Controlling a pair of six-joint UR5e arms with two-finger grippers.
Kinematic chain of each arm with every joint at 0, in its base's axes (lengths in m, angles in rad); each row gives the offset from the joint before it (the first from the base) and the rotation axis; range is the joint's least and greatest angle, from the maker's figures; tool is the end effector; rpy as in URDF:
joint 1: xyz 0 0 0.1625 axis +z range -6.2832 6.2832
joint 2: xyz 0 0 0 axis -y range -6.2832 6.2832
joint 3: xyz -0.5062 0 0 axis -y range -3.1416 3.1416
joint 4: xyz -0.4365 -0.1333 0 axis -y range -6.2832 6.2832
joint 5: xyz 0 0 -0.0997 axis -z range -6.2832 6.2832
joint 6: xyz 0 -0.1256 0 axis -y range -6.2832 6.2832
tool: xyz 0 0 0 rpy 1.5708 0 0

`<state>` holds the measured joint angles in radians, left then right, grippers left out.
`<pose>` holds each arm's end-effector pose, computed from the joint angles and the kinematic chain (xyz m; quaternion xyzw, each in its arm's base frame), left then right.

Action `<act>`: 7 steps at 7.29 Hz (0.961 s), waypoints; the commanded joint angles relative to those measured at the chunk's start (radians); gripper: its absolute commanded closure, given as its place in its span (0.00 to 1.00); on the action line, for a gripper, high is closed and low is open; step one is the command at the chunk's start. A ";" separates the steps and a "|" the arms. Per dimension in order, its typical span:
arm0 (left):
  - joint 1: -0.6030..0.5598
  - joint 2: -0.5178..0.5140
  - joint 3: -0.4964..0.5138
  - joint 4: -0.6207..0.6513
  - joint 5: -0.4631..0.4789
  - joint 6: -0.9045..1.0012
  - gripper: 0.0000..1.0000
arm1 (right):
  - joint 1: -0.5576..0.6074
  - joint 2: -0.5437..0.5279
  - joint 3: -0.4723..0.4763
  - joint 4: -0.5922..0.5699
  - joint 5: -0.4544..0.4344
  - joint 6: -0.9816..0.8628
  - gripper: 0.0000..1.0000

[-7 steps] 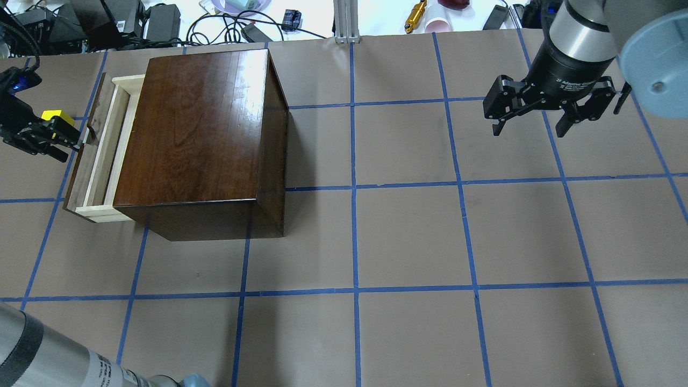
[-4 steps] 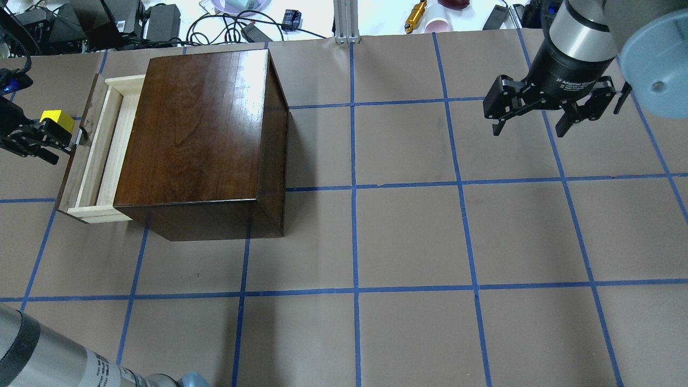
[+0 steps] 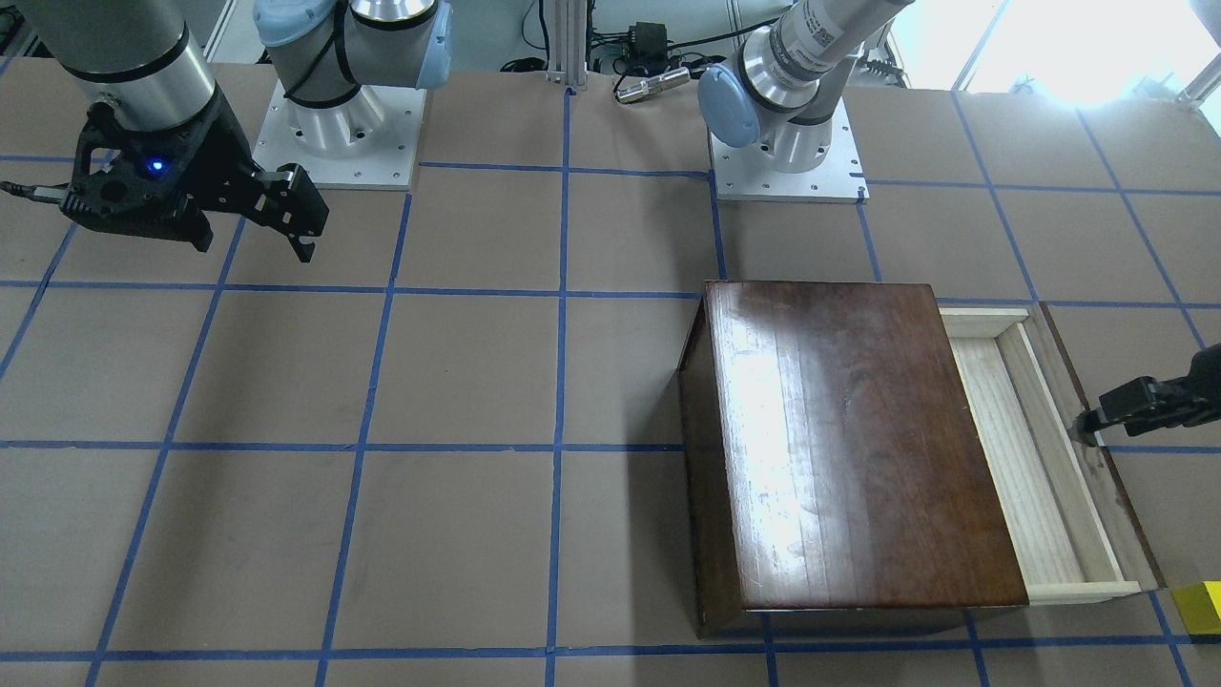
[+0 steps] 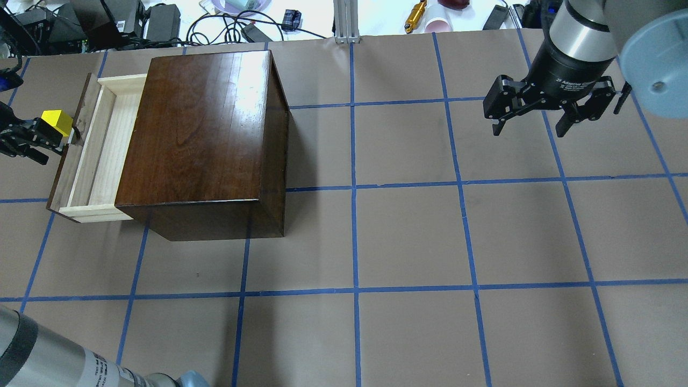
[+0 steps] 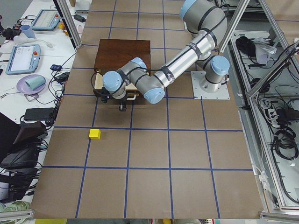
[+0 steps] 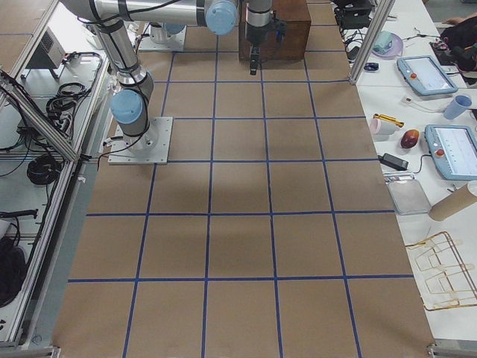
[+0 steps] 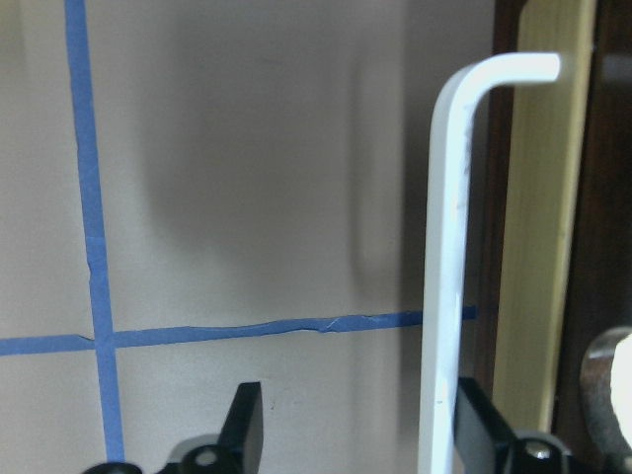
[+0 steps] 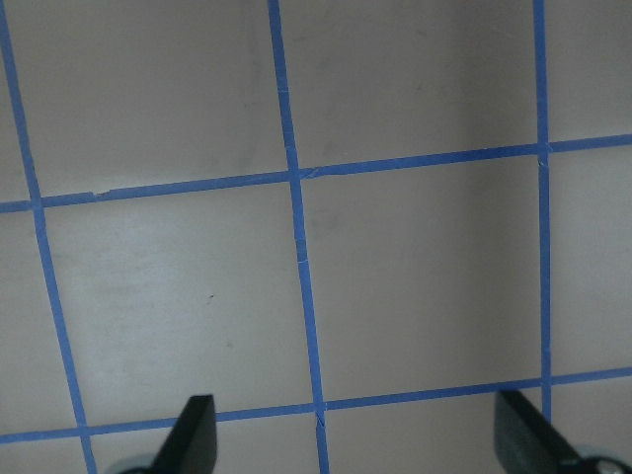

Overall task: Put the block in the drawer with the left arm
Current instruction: 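Release the handle and move the left gripper over the yellow cube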

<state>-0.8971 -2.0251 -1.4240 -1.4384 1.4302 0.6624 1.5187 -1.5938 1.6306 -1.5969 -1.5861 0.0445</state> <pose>0.3279 -0.6527 0.3454 0.0118 -0.9937 -0.0251 0.1090 0.1040 -0.5290 0.5259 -0.0482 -0.9988 -0.0054 0.0076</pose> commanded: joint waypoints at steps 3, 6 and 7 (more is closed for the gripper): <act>0.000 -0.013 0.062 0.006 -0.005 -0.009 0.29 | 0.000 0.000 0.000 0.000 0.000 0.000 0.00; 0.000 -0.133 0.216 0.006 0.032 -0.015 0.29 | 0.000 0.000 0.000 0.000 0.000 0.000 0.00; 0.000 -0.171 0.274 0.007 0.033 -0.014 0.27 | 0.000 0.000 0.000 0.000 -0.002 0.000 0.00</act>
<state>-0.8974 -2.1472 -1.2174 -1.4324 1.4559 0.6469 1.5187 -1.5938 1.6306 -1.5969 -1.5865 0.0445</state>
